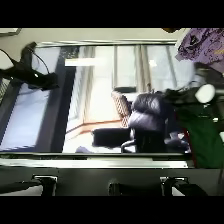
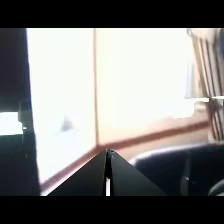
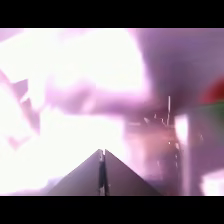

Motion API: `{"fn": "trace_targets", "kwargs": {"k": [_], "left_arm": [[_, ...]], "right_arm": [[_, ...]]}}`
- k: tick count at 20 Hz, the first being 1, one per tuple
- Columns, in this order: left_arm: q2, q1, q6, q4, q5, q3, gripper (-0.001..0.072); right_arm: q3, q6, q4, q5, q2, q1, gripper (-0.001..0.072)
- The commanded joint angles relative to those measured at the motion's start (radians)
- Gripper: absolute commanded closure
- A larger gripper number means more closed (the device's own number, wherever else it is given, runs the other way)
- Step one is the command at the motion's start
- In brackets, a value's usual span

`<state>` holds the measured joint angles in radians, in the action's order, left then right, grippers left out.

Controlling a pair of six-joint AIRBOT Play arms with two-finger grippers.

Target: Fold the clothes and pants, and hang the long-sleeved shirts on hangers.

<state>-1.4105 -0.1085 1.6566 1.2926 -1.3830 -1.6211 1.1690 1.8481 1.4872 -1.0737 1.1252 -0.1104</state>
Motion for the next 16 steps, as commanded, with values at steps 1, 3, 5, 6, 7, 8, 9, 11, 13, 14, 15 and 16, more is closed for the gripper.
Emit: {"fn": "trace_targets", "kwargs": {"k": [1,3,5,6,7,8,9,11,13,14,15,16], "left_arm": [[0.161,-0.096,0.038,0.003,0.159,0.253,0.0685],[0.212,-0.115,0.038,0.031,0.168,0.312,0.0685],[0.227,-0.118,0.038,0.060,0.151,0.317,0.0685],[0.228,-0.115,0.037,0.063,0.148,0.317,0.0685],[0.227,-0.115,0.034,0.063,0.142,0.317,0.0684],[0.226,-0.115,0.027,0.062,0.146,0.317,0.0684],[0.227,-0.116,0.027,0.055,0.145,0.317,0.0684],[0.226,-0.116,0.027,0.054,0.146,0.317,0.0684],[0.226,-0.116,0.027,0.055,0.146,0.317,0.0684],[0.226,-0.116,0.027,0.054,0.146,0.317,0.0684],[0.226,-0.116,0.027,0.055,0.146,0.317,0.0684],[0.226,-0.116,0.027,0.054,0.146,0.317,0.0683]], "right_arm": [[0.002,-0.050,0.023,-0.017,0.004,-0.234,0.0679],[0.002,-0.050,0.023,-0.009,0.004,-0.290,0.0679],[0.003,-0.049,0.016,-0.001,0.004,-0.300,0.0679],[0.003,-0.050,0.023,-0.005,0.004,-0.297,0.0679],[0.002,-0.049,0.026,-0.019,0.004,-0.297,0.0679],[0.002,-0.049,0.025,-0.031,0.004,-0.297,0.0679],[0.002,-0.049,0.024,-0.031,0.004,-0.297,0.0679],[0.003,-0.049,0.023,-0.029,0.004,-0.297,0.0679],[0.002,-0.049,0.022,-0.027,0.004,-0.297,0.0679],[0.002,-0.049,0.022,-0.027,0.004,-0.297,0.0679],[0.003,-0.049,0.022,-0.027,0.004,-0.297,0.0679],[0.002,-0.049,0.022,-0.027,0.004,-0.297,0.0679]]}}
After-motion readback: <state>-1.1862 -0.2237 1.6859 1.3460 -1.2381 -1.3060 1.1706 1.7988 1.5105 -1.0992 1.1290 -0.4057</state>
